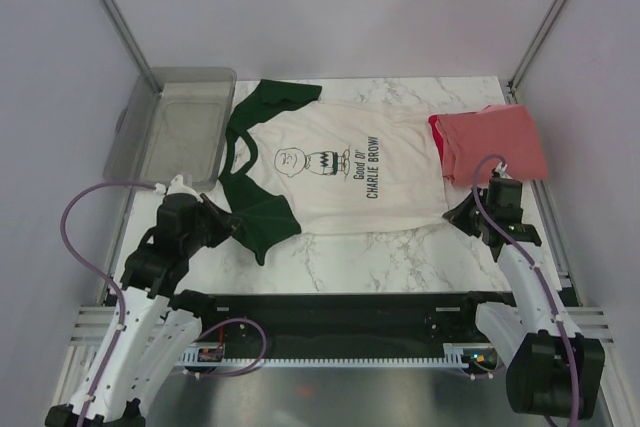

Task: Fold and stack the t-shirts

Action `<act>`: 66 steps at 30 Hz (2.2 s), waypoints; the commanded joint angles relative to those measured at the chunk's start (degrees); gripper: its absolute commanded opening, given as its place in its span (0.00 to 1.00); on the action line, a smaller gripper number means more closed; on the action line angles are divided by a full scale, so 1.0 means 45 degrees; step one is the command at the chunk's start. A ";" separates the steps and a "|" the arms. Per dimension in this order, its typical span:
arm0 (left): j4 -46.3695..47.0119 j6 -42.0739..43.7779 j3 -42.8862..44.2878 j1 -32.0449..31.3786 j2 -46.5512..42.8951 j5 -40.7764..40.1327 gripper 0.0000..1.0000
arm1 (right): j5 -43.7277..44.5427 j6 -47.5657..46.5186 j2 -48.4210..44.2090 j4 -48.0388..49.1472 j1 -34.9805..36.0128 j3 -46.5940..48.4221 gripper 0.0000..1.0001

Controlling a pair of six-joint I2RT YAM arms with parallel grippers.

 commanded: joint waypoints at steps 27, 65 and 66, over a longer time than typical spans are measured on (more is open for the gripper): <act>0.2876 0.1693 0.2865 -0.0030 0.5565 -0.0573 0.02 | 0.1209 -0.0872 0.1922 0.1121 -0.0024 0.1214 0.00; -0.2691 -0.0610 0.1285 -0.0148 0.0349 -0.1961 0.02 | 0.1307 -0.0033 0.1414 -0.0441 0.0933 0.1038 0.00; -0.2651 -0.0843 0.1206 -0.0148 0.0718 -0.1883 0.02 | 0.1365 0.0006 0.1492 -0.0441 0.0952 0.1077 0.00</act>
